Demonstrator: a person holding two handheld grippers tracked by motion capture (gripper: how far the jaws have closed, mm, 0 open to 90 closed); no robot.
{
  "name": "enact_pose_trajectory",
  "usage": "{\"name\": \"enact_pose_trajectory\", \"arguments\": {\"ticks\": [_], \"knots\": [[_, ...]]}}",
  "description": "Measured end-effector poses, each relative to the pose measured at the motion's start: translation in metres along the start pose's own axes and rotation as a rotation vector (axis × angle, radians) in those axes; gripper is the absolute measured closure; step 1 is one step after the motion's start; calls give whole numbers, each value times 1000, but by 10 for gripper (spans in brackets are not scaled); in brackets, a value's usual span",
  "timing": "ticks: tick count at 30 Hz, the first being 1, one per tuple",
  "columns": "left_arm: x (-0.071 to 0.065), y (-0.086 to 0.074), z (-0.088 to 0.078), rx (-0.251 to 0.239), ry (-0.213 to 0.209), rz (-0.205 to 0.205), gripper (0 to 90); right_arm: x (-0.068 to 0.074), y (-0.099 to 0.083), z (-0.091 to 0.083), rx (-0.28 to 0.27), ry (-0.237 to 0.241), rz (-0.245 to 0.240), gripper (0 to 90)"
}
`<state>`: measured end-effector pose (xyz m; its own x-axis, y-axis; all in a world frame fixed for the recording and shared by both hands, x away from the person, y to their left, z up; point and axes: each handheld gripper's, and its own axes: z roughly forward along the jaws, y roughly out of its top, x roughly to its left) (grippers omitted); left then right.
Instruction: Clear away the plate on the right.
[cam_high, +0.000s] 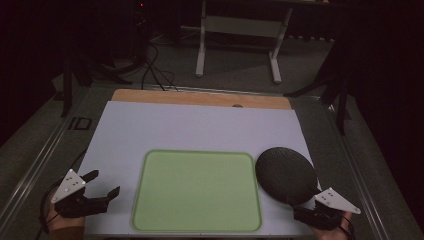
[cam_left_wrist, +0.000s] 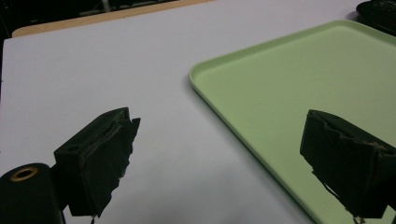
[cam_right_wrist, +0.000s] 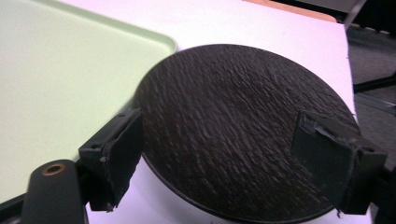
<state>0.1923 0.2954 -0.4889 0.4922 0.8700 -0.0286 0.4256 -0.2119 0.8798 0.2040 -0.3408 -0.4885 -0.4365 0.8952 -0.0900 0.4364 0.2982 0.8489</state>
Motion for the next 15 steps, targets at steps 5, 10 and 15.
{"name": "enact_pose_trajectory", "arguments": {"ticks": [5, 10, 15], "knots": [[0, 0, 1, 4, 4, -1, 102, 3, 1, 5, 38, -5, -24, 186], [1, 0, 2, 8, 3, -5, 103, 8, 3, 8, 56, 6, -64, 201], [2, -1, 5, 19, 3, -7, 110, 14, 5, 11, 74, -2, -108, 226]]}}
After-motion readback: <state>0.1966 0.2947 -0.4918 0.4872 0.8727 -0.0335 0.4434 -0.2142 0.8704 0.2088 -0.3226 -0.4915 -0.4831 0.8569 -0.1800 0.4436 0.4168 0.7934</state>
